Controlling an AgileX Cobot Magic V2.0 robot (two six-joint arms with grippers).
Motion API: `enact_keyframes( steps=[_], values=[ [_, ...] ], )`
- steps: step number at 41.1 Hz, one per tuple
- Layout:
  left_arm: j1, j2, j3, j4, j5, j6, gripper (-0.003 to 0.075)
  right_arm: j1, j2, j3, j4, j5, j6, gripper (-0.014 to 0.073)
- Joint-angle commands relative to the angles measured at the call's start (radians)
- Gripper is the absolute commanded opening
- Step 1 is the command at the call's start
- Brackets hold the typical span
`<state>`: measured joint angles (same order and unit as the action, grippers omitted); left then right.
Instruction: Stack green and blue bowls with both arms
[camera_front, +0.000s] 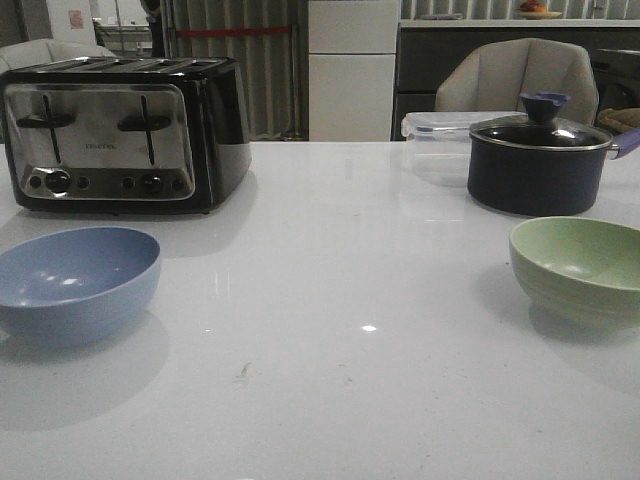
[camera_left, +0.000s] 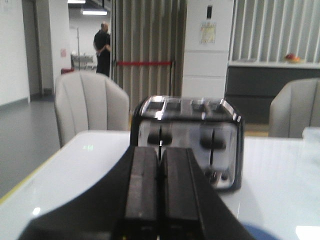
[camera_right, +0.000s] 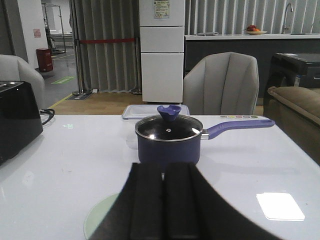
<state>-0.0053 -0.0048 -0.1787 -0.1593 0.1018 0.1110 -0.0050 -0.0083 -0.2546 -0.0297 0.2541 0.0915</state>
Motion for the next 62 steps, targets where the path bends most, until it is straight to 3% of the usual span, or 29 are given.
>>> enact_keyframes(
  steps=[1, 15, 32, 41, 45, 48, 52, 55, 57, 62],
  values=[
    [0.001, 0.04, -0.149, -0.004, 0.017, -0.005, 0.0098, -0.005, 0.059, -0.131, -0.008, 0.054, -0.006, 0.0045],
    [0.001, 0.333, -0.449, -0.004, 0.406, -0.005, 0.0098, -0.005, 0.343, -0.397, -0.008, 0.456, -0.006, 0.0045],
    [0.001, 0.522, -0.454, -0.004, 0.602, -0.005, 0.0098, -0.005, 0.499, -0.394, -0.01, 0.57, -0.006, 0.0045],
    [0.001, 0.533, -0.454, -0.004, 0.593, -0.005, 0.0098, -0.005, 0.503, -0.394, -0.019, 0.586, -0.006, 0.0049],
    [0.001, 0.533, -0.454, -0.004, 0.595, -0.005, 0.0099, -0.005, 0.503, -0.394, -0.035, 0.604, -0.007, 0.0123],
    [0.001, 0.533, -0.454, -0.006, 0.595, -0.007, 0.0104, -0.005, 0.503, -0.394, -0.039, 0.62, -0.007, 0.0271],
    [0.001, 0.533, -0.454, -0.006, 0.595, -0.007, 0.0181, -0.005, 0.503, -0.394, -0.039, 0.623, -0.007, 0.0479],
    [0.001, 0.533, -0.454, -0.006, 0.593, -0.007, 0.0306, -0.005, 0.503, -0.394, -0.039, 0.623, -0.007, 0.0563],
    [0.001, 0.533, -0.454, -0.006, 0.593, -0.007, 0.0419, -0.005, 0.503, -0.394, -0.039, 0.623, -0.007, 0.0581],
    [0.001, 0.533, -0.454, -0.006, 0.593, -0.007, 0.0561, -0.005, 0.503, -0.394, -0.039, 0.622, -0.007, 0.0576]
  ],
)
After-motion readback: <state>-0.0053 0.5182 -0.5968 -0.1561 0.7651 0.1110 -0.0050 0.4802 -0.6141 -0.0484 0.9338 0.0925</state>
